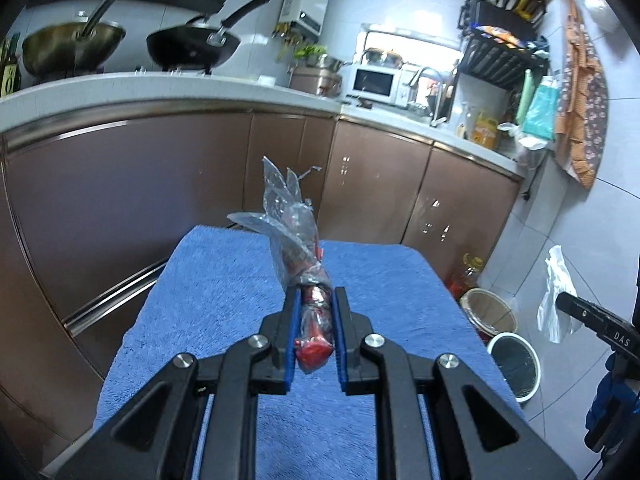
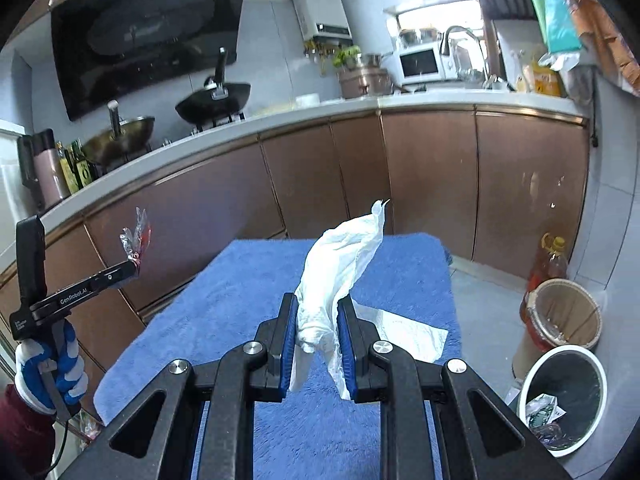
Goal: Collect trash
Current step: 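Lift the clear bag and tissue and carry both tools over the bin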
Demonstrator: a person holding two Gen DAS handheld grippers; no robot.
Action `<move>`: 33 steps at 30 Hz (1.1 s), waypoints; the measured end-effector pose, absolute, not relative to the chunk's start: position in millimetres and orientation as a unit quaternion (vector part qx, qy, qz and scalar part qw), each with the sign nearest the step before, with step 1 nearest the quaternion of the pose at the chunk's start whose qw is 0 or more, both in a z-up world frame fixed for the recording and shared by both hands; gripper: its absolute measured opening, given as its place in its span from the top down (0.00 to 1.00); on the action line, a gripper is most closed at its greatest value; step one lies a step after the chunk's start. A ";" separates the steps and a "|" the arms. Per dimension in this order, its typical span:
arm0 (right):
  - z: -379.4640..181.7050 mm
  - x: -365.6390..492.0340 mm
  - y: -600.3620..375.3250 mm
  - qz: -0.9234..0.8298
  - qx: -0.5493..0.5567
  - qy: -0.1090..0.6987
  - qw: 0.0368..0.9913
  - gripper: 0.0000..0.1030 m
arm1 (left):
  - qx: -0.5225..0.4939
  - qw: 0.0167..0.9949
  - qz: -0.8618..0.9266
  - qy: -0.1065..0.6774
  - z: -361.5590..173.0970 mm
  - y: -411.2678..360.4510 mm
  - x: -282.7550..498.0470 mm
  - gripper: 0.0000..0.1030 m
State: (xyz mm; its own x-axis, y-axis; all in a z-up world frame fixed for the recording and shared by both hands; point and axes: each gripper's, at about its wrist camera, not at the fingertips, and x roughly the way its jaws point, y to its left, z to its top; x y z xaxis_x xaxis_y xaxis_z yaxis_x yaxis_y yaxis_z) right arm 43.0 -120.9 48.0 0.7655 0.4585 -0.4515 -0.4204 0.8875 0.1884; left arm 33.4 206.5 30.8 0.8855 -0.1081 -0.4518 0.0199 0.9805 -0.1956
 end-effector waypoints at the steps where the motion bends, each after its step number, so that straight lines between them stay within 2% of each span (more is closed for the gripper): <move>1: 52.5 36.4 -123.8 0.233 0.040 0.242 0.941 0.82 | -0.091 0.968 -0.036 0.233 35.4 202.9 28.6 0.86; 10: 76.4 3.2 -146.4 0.220 0.057 0.195 0.954 0.82 | -0.068 0.974 -0.064 0.207 68.1 164.8 0.9 0.86; 17: 71.7 -2.3 -178.0 0.191 0.071 0.181 0.962 0.82 | -0.041 0.972 -0.099 0.209 79.4 121.1 7.3 0.86; 24: 50.3 11.1 -220.1 0.136 0.090 0.195 0.967 0.82 | -0.020 0.957 -0.163 0.238 72.0 53.5 48.5 0.86; 33: 1.5 44.9 -306.5 0.026 0.137 0.237 0.962 0.82 | 0.021 0.917 -0.269 0.294 34.9 -70.4 121.2 0.86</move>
